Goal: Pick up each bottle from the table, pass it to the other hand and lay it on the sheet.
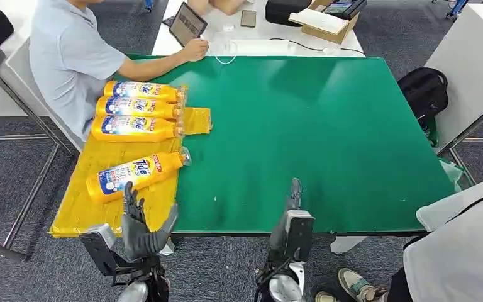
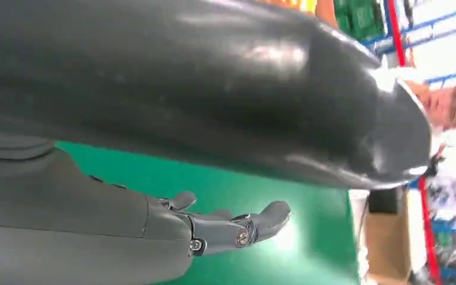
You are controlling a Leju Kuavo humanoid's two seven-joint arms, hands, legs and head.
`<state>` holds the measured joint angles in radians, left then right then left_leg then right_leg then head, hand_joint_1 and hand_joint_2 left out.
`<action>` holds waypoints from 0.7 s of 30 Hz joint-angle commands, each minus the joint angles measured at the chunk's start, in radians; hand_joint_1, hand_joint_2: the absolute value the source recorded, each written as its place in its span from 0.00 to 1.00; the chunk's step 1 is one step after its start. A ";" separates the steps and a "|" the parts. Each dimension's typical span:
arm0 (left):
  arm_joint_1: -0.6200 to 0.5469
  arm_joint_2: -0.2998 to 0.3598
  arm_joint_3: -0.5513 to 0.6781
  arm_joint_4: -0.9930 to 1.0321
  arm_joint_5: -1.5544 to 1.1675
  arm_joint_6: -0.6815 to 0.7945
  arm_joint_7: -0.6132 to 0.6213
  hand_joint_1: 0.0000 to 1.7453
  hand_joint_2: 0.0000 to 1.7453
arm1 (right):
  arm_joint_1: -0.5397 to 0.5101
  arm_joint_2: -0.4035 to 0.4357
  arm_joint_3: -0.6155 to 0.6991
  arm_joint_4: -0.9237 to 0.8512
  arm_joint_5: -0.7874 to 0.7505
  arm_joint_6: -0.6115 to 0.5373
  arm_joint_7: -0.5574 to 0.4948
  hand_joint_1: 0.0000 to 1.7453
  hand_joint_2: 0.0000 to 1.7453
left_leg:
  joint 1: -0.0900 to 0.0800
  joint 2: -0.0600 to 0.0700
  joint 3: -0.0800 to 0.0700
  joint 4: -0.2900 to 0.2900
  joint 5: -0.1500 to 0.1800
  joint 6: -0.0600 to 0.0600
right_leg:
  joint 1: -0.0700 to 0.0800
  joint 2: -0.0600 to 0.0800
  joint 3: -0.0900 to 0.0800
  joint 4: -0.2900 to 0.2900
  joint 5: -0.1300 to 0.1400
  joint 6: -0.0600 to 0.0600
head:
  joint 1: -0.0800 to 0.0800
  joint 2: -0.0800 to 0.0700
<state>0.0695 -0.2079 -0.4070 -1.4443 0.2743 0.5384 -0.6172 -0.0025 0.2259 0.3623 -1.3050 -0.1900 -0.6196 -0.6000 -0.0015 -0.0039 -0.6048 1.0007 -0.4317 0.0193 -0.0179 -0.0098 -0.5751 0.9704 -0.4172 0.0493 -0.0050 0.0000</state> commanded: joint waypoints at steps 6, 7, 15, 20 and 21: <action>0.009 0.085 -0.042 -0.013 -0.007 -0.179 -0.013 0.00 1.00 | 0.029 -0.085 0.078 -0.023 0.092 0.131 -0.031 0.00 1.00 | 0.001 0.000 0.004 -0.001 -0.001 -0.001 | 0.001 0.001 0.004 -0.002 -0.001 -0.002 | 0.000 0.000; 0.007 0.075 -0.036 -0.005 -0.041 -0.141 -0.029 0.00 1.00 | 0.032 -0.090 0.082 -0.028 0.100 0.142 -0.035 0.00 1.00 | 0.000 0.000 0.003 -0.001 -0.001 -0.001 | 0.001 0.000 0.003 -0.001 -0.001 -0.001 | 0.000 0.000; -0.014 0.062 -0.041 0.012 -0.078 -0.108 -0.059 0.00 1.00 | 0.021 -0.087 0.085 -0.006 0.158 0.140 -0.059 0.00 1.00 | 0.001 0.000 0.004 -0.001 -0.001 -0.001 | 0.001 0.001 0.004 -0.001 -0.001 -0.002 | 0.000 0.000; -0.021 0.069 -0.059 0.019 -0.094 -0.112 -0.055 0.00 1.00 | 0.018 -0.078 0.079 -0.001 0.195 0.106 -0.080 0.00 1.00 | 0.000 0.000 0.002 -0.001 -0.001 -0.001 | 0.001 0.000 0.002 -0.001 0.000 -0.001 | 0.000 0.000; -0.021 0.069 -0.059 0.019 -0.094 -0.112 -0.055 0.00 1.00 | 0.018 -0.078 0.079 -0.001 0.195 0.106 -0.080 0.00 1.00 | 0.001 0.000 0.004 -0.001 -0.002 -0.002 | 0.001 0.001 0.004 -0.001 -0.001 -0.003 | 0.000 0.000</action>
<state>0.0811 -0.1640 -0.4390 -1.4706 0.1866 0.4280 -0.6745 0.0340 0.1595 0.4337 -1.3336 -0.0031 -0.5005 -0.6707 -0.0015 -0.0038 -0.6047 1.0007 -0.4318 0.0192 -0.0179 -0.0098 -0.5750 0.9704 -0.4172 0.0493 -0.0050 0.0000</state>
